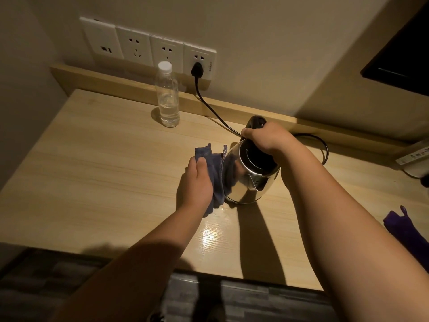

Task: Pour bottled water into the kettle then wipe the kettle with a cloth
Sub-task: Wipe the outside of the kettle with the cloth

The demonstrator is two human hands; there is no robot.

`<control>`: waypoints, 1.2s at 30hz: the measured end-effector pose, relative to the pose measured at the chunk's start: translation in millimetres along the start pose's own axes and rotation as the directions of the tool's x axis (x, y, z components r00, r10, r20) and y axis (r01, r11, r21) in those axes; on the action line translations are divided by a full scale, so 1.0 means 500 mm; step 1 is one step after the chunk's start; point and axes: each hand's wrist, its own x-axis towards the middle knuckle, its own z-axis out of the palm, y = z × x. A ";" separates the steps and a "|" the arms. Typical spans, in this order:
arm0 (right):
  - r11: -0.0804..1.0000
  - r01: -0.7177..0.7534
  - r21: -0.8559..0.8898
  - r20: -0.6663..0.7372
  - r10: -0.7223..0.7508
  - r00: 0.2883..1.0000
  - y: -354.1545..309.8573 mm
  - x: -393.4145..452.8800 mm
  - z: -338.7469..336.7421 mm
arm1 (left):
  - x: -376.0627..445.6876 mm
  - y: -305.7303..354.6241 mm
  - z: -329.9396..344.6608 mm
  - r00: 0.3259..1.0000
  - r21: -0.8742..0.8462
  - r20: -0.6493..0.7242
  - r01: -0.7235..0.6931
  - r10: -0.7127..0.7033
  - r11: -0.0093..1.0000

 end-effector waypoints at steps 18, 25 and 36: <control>0.952 0.031 0.306 0.146 -0.079 0.986 0.126 -0.022 -0.088 | -0.040 0.072 0.010 0.992 -0.117 0.058 -0.101 0.108 0.988; 0.950 0.086 0.300 0.147 -0.136 0.980 0.126 -0.026 -0.089 | -0.076 0.115 0.065 0.819 0.088 0.356 -0.509 0.450 0.856; 0.937 0.150 0.316 0.094 -0.189 0.977 0.121 -0.020 -0.073 | -0.051 0.064 0.055 0.911 0.213 0.218 -0.394 0.350 0.894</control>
